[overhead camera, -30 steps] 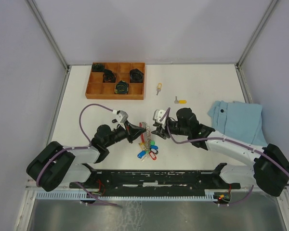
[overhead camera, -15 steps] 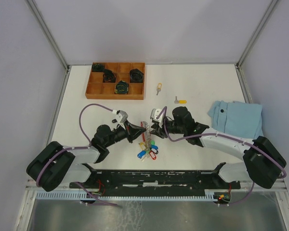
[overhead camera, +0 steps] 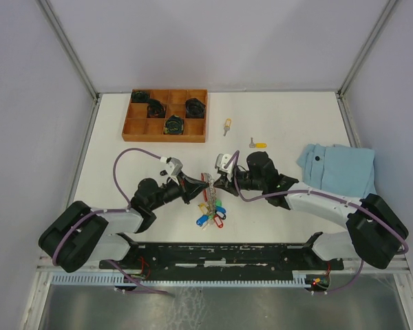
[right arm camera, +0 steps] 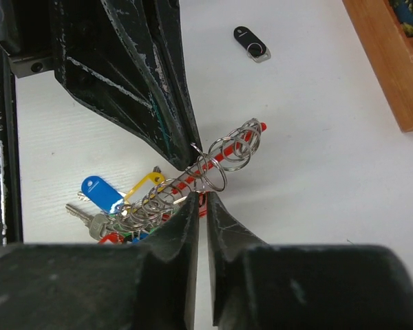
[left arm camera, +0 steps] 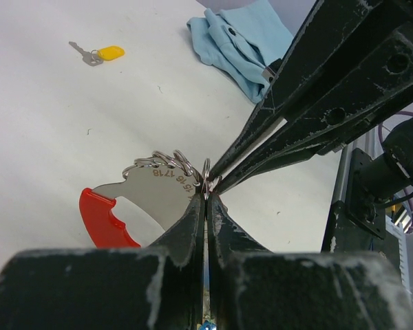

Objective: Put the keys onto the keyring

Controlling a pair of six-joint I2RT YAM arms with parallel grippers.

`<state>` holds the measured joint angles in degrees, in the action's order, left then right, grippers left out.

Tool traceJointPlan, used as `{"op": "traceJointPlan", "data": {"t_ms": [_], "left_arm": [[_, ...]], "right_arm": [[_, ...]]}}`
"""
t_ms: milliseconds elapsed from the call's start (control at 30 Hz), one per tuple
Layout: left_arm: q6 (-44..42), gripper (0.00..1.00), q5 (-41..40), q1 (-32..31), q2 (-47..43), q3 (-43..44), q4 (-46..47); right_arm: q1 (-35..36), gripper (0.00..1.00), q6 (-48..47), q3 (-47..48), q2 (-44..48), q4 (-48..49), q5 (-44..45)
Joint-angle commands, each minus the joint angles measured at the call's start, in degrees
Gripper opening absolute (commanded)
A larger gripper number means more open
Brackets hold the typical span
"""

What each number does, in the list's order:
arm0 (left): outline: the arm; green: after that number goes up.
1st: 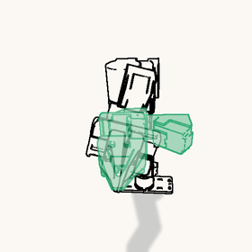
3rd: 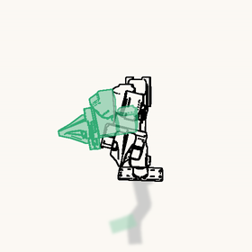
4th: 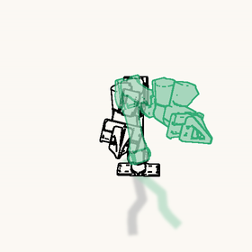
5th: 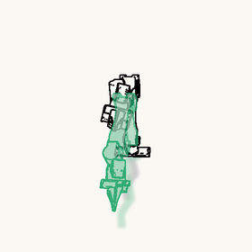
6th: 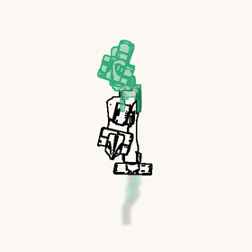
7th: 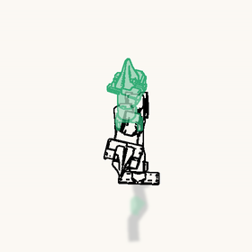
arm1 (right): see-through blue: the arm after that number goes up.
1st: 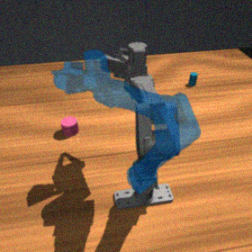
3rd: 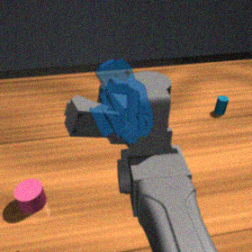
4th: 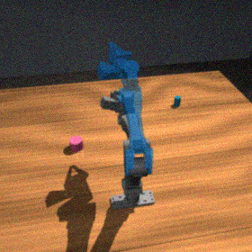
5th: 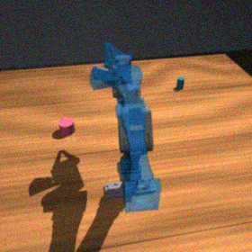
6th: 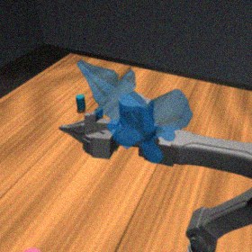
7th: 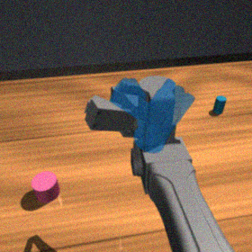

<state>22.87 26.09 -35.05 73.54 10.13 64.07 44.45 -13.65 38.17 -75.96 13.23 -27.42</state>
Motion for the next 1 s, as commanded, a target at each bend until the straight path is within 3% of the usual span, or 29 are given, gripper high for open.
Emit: {"op": "traceJointPlan", "data": {"t_ms": [0,33,233,467,700,967], "left_arm": [[-0.1,0.03,0.5,0.1,-0.1,0.6,6.8],[0.3,0.03,-0.2,0.2,0.0,0.3,7.4],[5.2,0.03,-6.3,0.1,2.8,-1.6,15.3],[8.6,0.03,-12.4,-2.5,7.0,-2.3,24.1],[9.5,0.03,-13.6,-3.1,9.3,-3.1,26.1],[4.7,0.31,-11.3,-2.9,4.2,-3.4,14.0]], "right_arm": [[-0.1,0.07,-0.2,2.5,-0.3,2.3,-2.0],[-0.1,0.02,-0.5,2.5,-0.2,2.0,-2.4],[0.6,0.01,-3.4,2.7,-0.1,1.0,-4.8],[3.1,0.01,-8.4,4.6,-1.4,-3.4,-1.4],[3.8,0.01,-13.0,5.6,0.8,-8.9,3.9],[3.6,0.01,-19.2,10.7,1.7,-18.2,6.5]]}}
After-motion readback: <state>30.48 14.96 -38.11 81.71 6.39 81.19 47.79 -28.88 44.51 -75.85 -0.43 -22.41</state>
